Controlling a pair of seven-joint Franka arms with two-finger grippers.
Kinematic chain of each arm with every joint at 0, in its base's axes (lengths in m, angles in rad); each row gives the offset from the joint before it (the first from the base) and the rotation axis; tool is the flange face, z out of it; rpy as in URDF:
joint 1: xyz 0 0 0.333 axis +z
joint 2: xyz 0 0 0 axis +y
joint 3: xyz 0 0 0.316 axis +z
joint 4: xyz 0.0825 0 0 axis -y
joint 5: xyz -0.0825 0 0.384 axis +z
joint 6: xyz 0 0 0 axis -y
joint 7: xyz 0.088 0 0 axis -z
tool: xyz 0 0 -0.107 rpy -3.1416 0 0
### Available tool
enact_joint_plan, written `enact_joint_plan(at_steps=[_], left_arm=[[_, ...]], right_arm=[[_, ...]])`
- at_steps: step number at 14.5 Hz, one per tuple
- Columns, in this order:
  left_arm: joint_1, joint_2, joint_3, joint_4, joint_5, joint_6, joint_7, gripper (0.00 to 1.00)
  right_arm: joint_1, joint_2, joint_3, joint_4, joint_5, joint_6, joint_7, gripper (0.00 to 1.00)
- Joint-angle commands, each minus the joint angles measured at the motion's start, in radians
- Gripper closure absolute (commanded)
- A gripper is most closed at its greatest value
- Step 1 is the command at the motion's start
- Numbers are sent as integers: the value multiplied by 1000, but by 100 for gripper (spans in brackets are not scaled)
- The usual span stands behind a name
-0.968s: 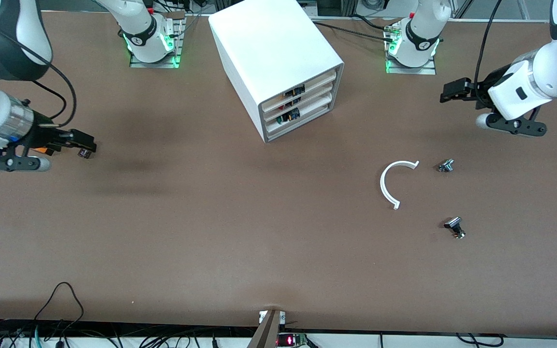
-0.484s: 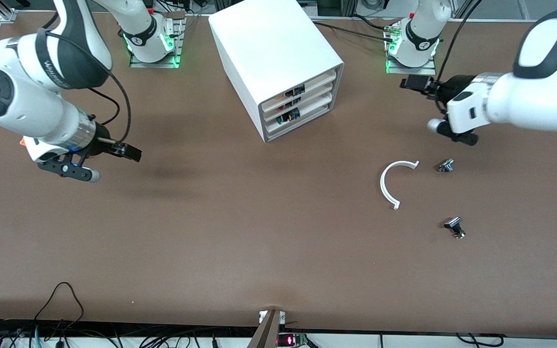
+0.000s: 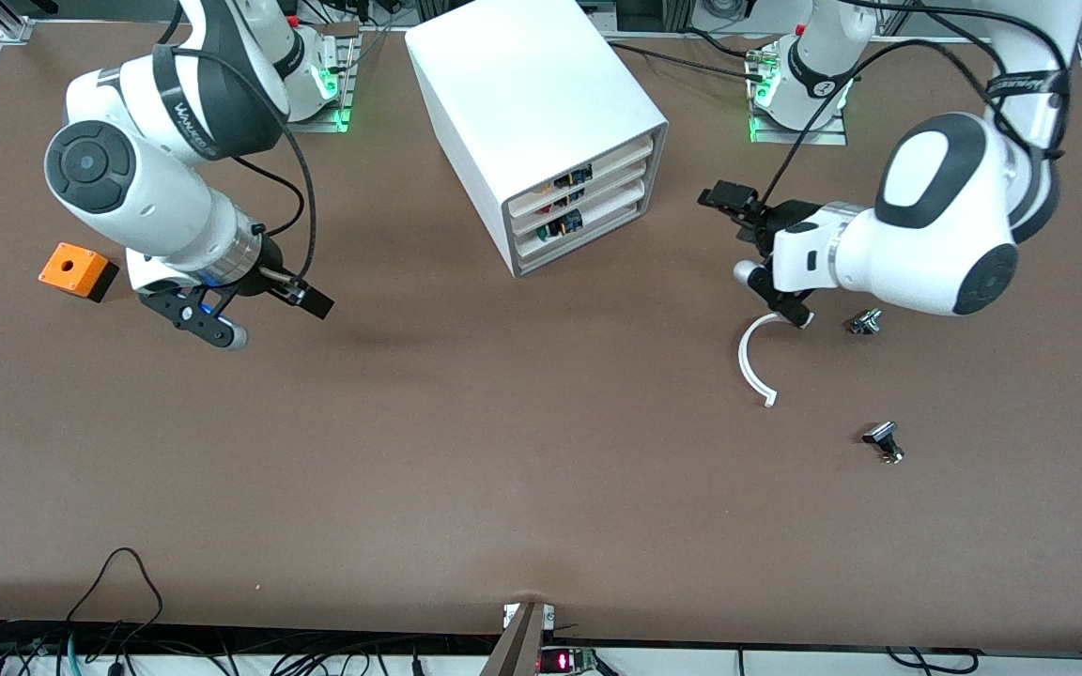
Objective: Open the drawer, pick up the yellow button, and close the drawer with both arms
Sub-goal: 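Move the left gripper to the drawer handle while the right gripper rises, then grasp the drawer handle with the left gripper and pull it outward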
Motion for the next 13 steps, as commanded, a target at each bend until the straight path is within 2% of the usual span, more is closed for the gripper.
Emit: enact_joint_plan(at_steps=[1, 4, 8, 12, 13], left_arm=[[-3, -17, -18, -117, -97, 132, 117, 1], [25, -20, -34, -198, -238, 178, 245, 4], [33, -52, -43, -394, -456, 235, 448, 11], [31, -71, -53, -427, -473, 207, 455, 13], [20, -69, -58, -425, -467, 210, 456, 13]], right_arm=[[24, 16, -6, 29, 13, -5, 70, 0], [53, 19, -6, 43, 13, -5, 129, 0], [71, 31, -6, 72, 41, -7, 175, 0], [84, 51, -6, 122, 53, -18, 214, 0], [85, 58, -6, 129, 80, -19, 231, 0]])
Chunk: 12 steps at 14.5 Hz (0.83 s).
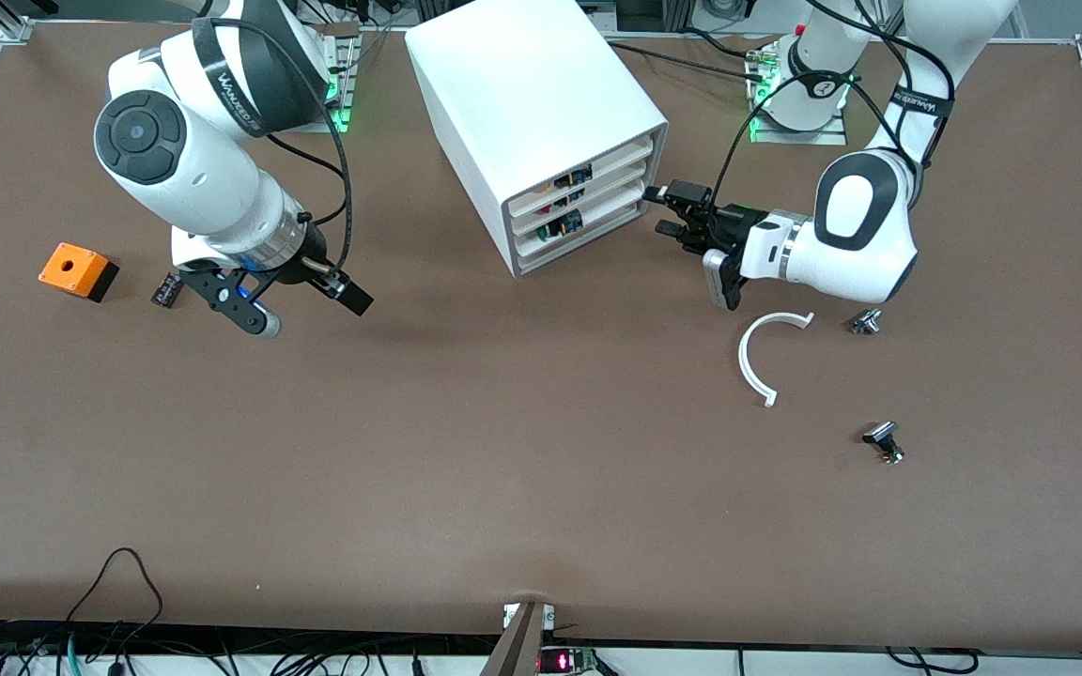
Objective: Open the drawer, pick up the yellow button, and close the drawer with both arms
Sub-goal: 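Grasp the drawer handle with the left gripper and pull it outward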
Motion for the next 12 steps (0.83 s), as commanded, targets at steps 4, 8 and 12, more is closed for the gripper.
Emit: enact_joint_plan(at_steps=[4, 8, 12], left_arm=[[-4, -41, -30, -32, -11, 11, 29, 13], [-18, -30, -82, -52, 4, 78, 67, 21], [-16, -39, -122, -92, -4, 80, 67, 27]], right_arm=[[40, 40, -5, 79, 56, -17, 76, 0], [50, 87, -3, 157, 88, -21, 146, 0], [87, 133, 0, 219, 86, -21, 212, 0]])
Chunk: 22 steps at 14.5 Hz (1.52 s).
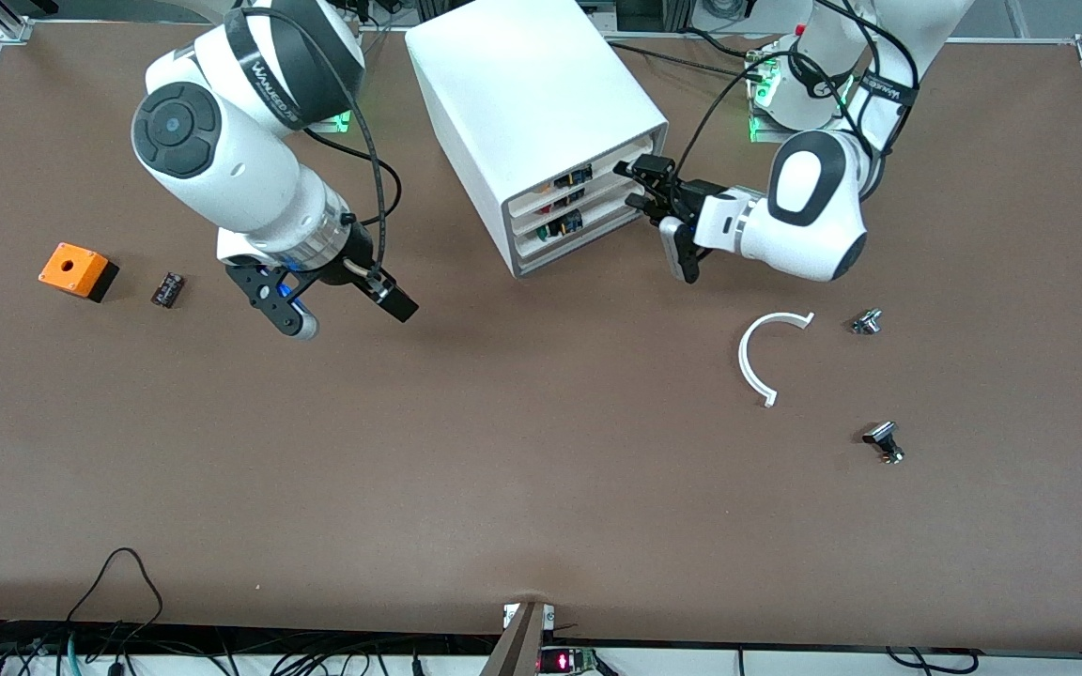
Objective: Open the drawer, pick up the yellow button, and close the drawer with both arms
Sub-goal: 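Grasp the drawer handle with the left gripper and pull it outward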
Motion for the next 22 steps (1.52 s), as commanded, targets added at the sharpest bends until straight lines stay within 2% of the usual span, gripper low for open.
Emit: enact_joint_plan(at_steps=[1, 4, 5, 7, 9, 10, 11, 16, 22], left_arm=[[0, -26, -4, -33, -5, 14, 26, 27], [-2, -24, -29, -39, -5, 37, 25, 31], [-3, -24, -35, -43, -5, 46, 25, 35], [-3, -22, -81, -49, -6, 103, 25, 41], [-3, -13, -110, -46, 0, 132, 30, 63], [-3, -13, -115, -45, 3, 137, 30, 78], [0, -13, -113, -42, 5, 134, 37, 99], [58, -13, -107, -13, 12, 105, 86, 100], [153, 51, -104, 113, 181, 54, 86, 100]], right_arm=[[28, 61, -2, 94, 13, -20, 62, 0], [42, 81, -2, 134, 13, -23, 94, 0], [43, 86, -2, 147, 13, -32, 95, 0], [42, 92, -2, 168, 43, -35, 96, 0], [43, 102, -2, 191, 67, -35, 104, 0], [45, 104, -2, 202, 67, -33, 116, 0], [48, 116, -2, 219, 67, -35, 124, 0], [62, 141, -2, 266, 65, -37, 176, 0], [112, 207, -2, 358, 64, -23, 323, 0]])
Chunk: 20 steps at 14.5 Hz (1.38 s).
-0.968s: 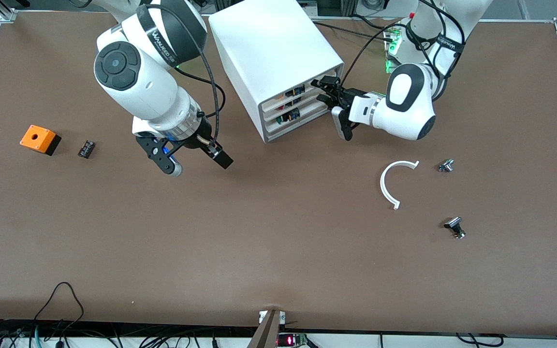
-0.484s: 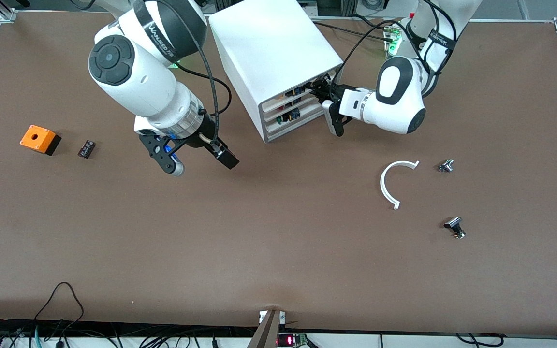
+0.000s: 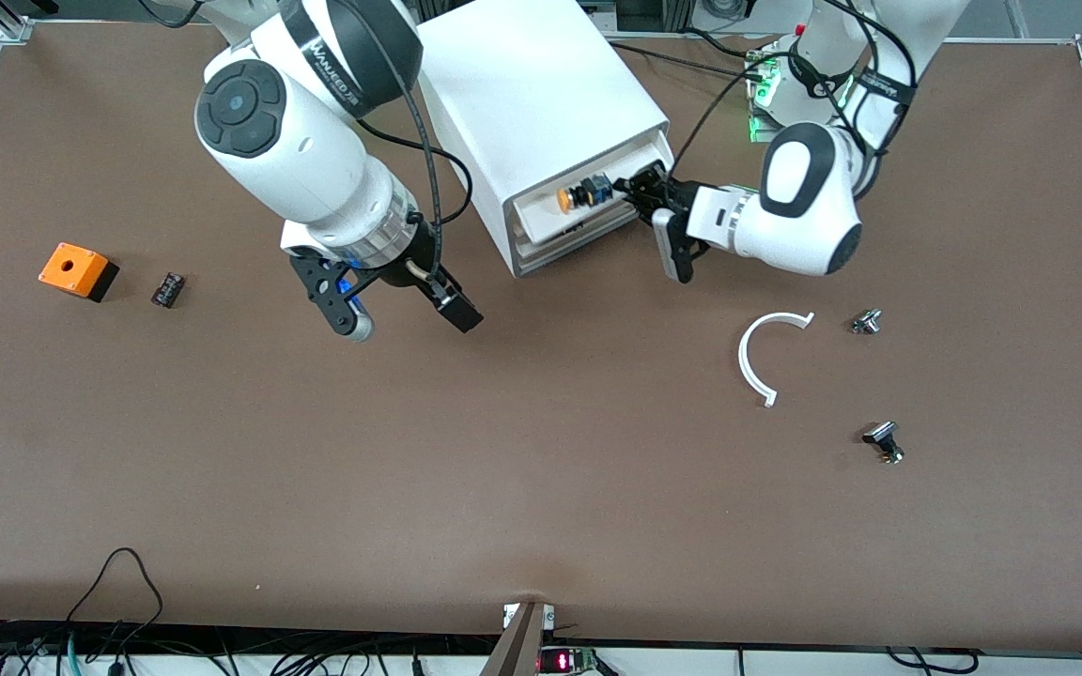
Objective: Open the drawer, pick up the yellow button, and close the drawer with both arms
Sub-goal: 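Pull the drawer open with the left gripper while the right gripper reaches in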
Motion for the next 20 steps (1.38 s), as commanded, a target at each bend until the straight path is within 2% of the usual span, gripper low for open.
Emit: enact_joint_plan(at_steps=[1, 4, 7, 8, 9, 13, 15, 16, 18, 20], left_arm=[[43, 50, 0, 78, 99, -15, 17, 100], [81, 142, 2, 195, 196, -18, 17, 100], [89, 193, 2, 261, 207, -18, 17, 100], [87, 205, 2, 270, 207, -17, 15, 74], [92, 211, 2, 275, 208, -18, 23, 1], [106, 197, 5, 285, 213, -56, 8, 0], [107, 196, 16, 340, 231, -133, -53, 0], [109, 197, 20, 395, 278, -191, -136, 0], [115, 201, 16, 495, 371, -298, -298, 0], [107, 199, 17, 543, 402, -355, -405, 0]], right_arm=[[35, 66, -5, 99, 12, -12, 93, 0], [78, 84, -9, 104, 6, 14, 157, 0], [130, 103, -15, 106, -9, 39, 222, 0], [141, 103, -14, 106, -11, 51, 245, 0], [159, 107, -14, 106, -12, 63, 268, 0], [234, 147, -14, 124, -69, 115, 348, 0], [280, 175, -15, 124, -115, 138, 368, 0], [296, 192, -14, 124, -127, 155, 395, 0], [319, 216, -14, 124, -135, 172, 414, 0], [331, 230, -14, 124, -135, 186, 431, 0]])
